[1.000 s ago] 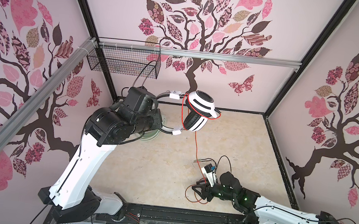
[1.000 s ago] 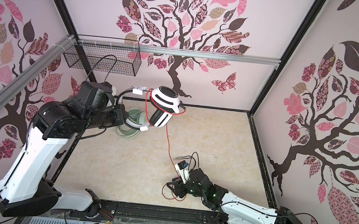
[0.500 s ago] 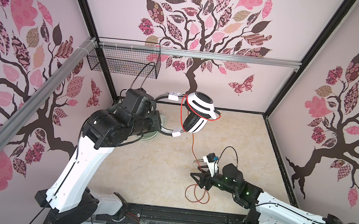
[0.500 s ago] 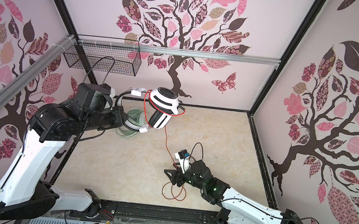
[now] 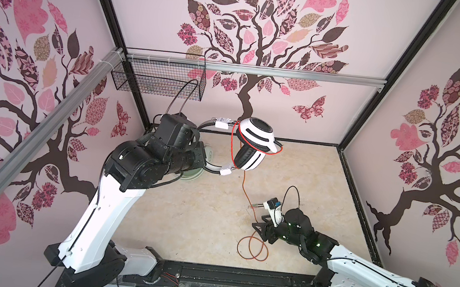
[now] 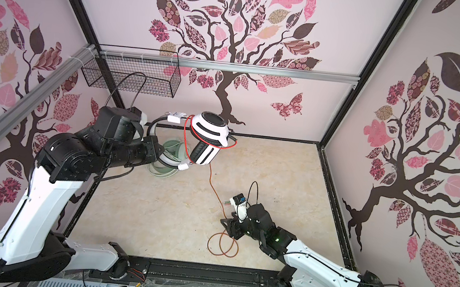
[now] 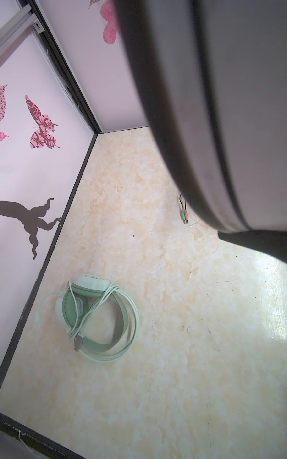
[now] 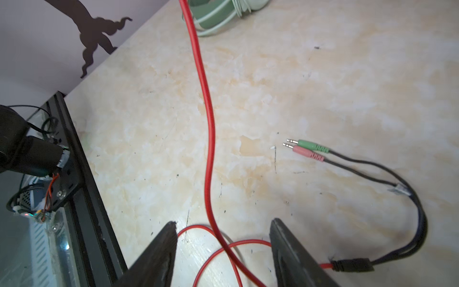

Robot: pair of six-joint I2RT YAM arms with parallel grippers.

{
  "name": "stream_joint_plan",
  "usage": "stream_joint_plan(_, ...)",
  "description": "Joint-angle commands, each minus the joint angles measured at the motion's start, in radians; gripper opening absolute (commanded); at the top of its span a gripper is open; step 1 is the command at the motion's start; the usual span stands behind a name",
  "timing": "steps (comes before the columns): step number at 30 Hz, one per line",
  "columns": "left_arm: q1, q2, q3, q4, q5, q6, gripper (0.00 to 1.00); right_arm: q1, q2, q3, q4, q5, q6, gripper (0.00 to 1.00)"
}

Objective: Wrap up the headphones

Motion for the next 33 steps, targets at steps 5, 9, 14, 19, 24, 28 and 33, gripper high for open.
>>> stream_joint_plan(5,0.005,-0.022,0.025,0.064,0.001,-0.007,0.00,-0.001,0.050,-0.014,-0.002,0.025,-0.025,0.23)
stream_joint_plan(9,0.004,-0.022,0.029,0.062,0.002,-0.007,0.00,-0.001,0.066,-0.010,0.000,0.017,-0.029,0.07)
stream_joint_plan(14,0.005,-0.021,0.031,0.063,0.005,-0.009,0.00,0.000,0.051,-0.022,0.013,0.015,-0.035,0.00)
stream_joint_plan(19,0.004,-0.006,0.039,0.066,-0.004,-0.001,0.00,0.020,0.033,-0.008,-0.022,-0.016,-0.040,0.00)
stream_joint_plan(24,0.034,0.040,0.067,0.070,0.008,0.014,0.00,0.196,-0.002,0.024,-0.107,0.102,-0.012,0.00)
stream_joint_plan(28,0.116,0.081,0.066,0.085,0.020,0.025,0.00,0.392,-0.002,0.092,-0.209,0.243,0.032,0.00)
stream_joint_plan(33,0.187,0.102,-0.046,0.178,-0.050,0.024,0.00,0.649,0.021,0.211,-0.358,0.408,0.068,0.00)
